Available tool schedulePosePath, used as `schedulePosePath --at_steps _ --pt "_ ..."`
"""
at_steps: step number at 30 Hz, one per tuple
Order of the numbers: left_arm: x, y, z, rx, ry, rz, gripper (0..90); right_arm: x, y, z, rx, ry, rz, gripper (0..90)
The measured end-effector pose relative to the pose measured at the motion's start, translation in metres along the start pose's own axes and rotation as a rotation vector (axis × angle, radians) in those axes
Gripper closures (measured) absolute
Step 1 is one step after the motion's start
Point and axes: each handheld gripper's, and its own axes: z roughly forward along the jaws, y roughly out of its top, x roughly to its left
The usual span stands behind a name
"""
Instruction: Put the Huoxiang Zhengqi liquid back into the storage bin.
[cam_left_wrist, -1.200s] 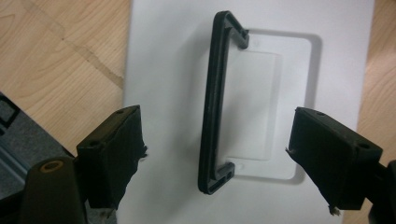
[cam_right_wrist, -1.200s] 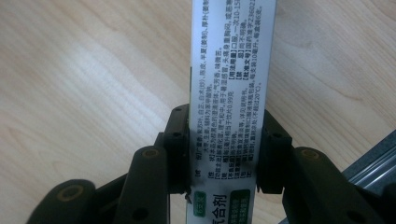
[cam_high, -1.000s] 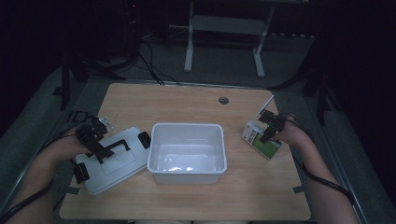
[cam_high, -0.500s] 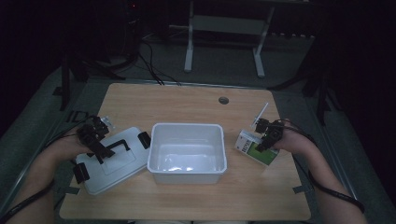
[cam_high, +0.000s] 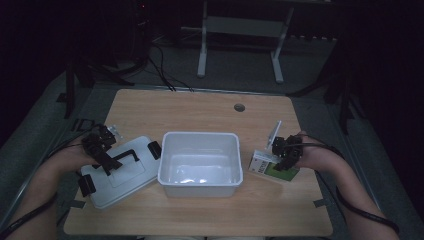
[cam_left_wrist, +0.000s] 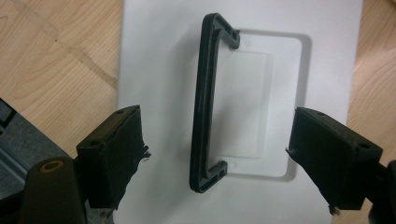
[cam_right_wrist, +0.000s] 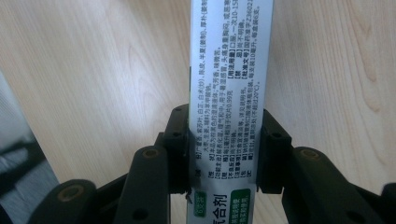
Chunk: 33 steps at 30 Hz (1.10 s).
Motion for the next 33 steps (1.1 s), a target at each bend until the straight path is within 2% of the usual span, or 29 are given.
schedulePosePath --at_steps 1,2,5,10,11,12,13,14,20,26,28,30,33 --pt "0.000 0.000 0.000 -0.002 0.001 0.001 17.9 0.004 0.000 -0.002 0.028 0.007 -0.021 63.5" --pt "0.000 0.000 -0.001 -0.004 0.002 0.000 17.9 0.006 0.000 -0.005 0.032 0.022 -0.036 63.5" --pt "-0.001 0.000 -0.001 -0.002 0.005 0.000 17.9 0.009 -0.001 -0.010 0.023 0.037 -0.050 63.5" --pt "-0.001 0.000 -0.002 -0.001 0.006 0.000 17.9 0.015 -0.002 -0.026 0.018 0.026 -0.082 63.4" --pt "-0.001 0.000 -0.001 -0.001 0.004 0.001 17.9 0.015 -0.002 -0.026 0.018 0.026 -0.082 63.4" --pt "-0.001 0.001 -0.001 0.003 0.004 0.004 17.9 0.017 -0.002 -0.034 0.011 0.013 -0.077 63.4" --pt "-0.001 0.001 -0.001 0.003 0.004 0.004 17.9 0.017 -0.002 -0.034 0.011 0.013 -0.077 63.4" --pt "-0.001 0.001 0.000 0.001 0.002 0.002 17.9 0.020 -0.002 -0.041 0.008 0.010 -0.078 63.5" --pt "-0.002 0.001 -0.002 0.010 0.007 0.009 17.9 0.027 -0.001 -0.062 0.012 0.011 -0.056 63.6" --pt "-0.002 0.000 -0.006 0.006 0.013 0.007 17.9 0.034 0.006 -0.085 -0.032 0.004 -0.071 63.5" --pt "-0.002 0.000 -0.006 0.005 0.013 0.006 17.9 0.036 0.009 -0.091 -0.039 0.004 -0.070 63.5" --pt "-0.002 0.000 -0.006 0.002 0.012 0.004 17.9 0.037 0.013 -0.098 -0.045 0.002 -0.047 63.5" --pt "-0.002 0.001 -0.007 0.004 0.012 0.005 17.9 0.038 0.018 -0.106 -0.054 -0.019 -0.056 63.5"
